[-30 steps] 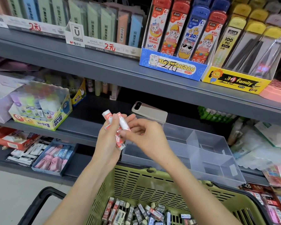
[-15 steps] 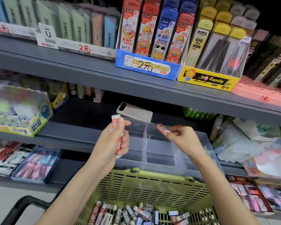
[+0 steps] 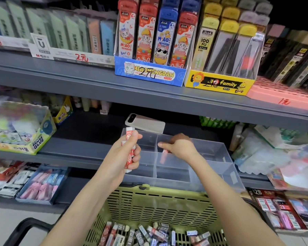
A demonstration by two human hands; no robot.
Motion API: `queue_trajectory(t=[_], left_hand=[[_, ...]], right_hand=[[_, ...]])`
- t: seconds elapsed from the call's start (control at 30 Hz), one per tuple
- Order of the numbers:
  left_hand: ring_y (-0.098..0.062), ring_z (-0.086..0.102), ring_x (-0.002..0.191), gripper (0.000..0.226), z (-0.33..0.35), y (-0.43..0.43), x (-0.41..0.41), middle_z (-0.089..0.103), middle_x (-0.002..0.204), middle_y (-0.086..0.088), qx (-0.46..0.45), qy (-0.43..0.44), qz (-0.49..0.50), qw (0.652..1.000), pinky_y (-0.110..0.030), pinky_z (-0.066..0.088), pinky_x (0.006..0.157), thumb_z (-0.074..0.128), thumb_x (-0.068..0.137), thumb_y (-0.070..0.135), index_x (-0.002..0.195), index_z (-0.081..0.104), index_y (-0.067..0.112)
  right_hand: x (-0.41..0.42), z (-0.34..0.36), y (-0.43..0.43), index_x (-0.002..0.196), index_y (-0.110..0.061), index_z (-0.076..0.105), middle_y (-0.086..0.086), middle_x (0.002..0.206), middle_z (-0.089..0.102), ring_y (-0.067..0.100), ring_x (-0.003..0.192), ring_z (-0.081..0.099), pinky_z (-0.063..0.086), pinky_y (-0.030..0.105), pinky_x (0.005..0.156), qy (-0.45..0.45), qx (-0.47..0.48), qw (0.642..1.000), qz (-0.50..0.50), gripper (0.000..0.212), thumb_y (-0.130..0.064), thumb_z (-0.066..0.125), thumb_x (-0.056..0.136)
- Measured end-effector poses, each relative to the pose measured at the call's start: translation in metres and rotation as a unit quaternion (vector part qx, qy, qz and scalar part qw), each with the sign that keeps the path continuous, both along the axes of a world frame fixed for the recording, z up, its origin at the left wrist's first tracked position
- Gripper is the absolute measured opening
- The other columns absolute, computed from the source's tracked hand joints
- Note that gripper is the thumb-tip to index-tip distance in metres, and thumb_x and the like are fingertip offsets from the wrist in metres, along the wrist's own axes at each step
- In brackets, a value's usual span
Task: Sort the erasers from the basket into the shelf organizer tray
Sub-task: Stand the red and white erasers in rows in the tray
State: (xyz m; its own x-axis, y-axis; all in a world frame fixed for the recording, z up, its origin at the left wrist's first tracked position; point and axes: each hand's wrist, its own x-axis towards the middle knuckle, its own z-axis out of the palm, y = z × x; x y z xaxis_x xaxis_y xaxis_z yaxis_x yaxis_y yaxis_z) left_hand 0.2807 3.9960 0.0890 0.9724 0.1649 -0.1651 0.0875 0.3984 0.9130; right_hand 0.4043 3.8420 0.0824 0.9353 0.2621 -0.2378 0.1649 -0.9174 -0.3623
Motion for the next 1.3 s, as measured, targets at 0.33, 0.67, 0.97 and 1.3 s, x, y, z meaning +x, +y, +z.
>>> queue_trajectory(t=[0.33, 0.67, 0.97, 1.3], left_hand=[[-0.007, 0.038, 0.047, 0.048, -0.007, 0.002, 0.004, 0.047, 0.059, 0.000, -0.047, 0.000, -0.007, 0.999, -0.017, 0.028, 0.035, 0.056, 0.081, 0.044, 0.116, 0.056, 0.010], [-0.011, 0.044, 0.054, 0.055, -0.012, 0.007, 0.004, 0.054, 0.065, -0.005, -0.088, -0.005, -0.038, 0.995, -0.018, 0.028, 0.037, 0.055, 0.079, 0.042, 0.120, 0.055, 0.004], [-0.013, 0.050, 0.054, 0.048, -0.009, 0.000, 0.003, 0.060, 0.073, -0.012, -0.031, 0.001, -0.094, 0.995, -0.017, 0.025, 0.038, 0.052, 0.083, 0.047, 0.105, 0.067, 0.007], [-0.018, 0.054, 0.056, 0.050, -0.006, 0.001, 0.009, 0.058, 0.067, -0.011, -0.136, 0.056, -0.005, 0.989, -0.023, 0.040, 0.043, 0.062, 0.078, 0.039, 0.109, 0.059, 0.000]], right_hand=[[0.007, -0.001, 0.001, 0.108, 0.000, 0.067, 0.011, 0.111, 0.067, 0.025, 0.104, 0.062, 0.048, 0.034, 0.095, 0.128, 0.092, 0.986, -0.050, 0.042, -0.032, 0.072, 0.081], [-0.013, 0.005, 0.007, 0.095, -0.001, 0.068, 0.012, 0.090, 0.068, 0.028, 0.084, 0.061, 0.048, 0.031, 0.077, 0.006, 0.104, 0.994, 0.012, 0.027, -0.021, 0.050, 0.093], [-0.060, 0.028, 0.024, 0.087, -0.019, 0.072, 0.003, 0.078, 0.070, 0.001, 0.066, 0.055, 0.045, 0.019, 0.062, 0.006, 0.427, 0.901, 0.075, 0.008, -0.024, 0.066, 0.086], [0.001, -0.007, -0.013, 0.094, -0.006, 0.057, 0.016, 0.089, 0.063, 0.032, 0.093, 0.063, 0.045, 0.026, 0.072, -0.044, 0.094, 0.991, -0.089, 0.020, -0.022, 0.064, 0.083]])
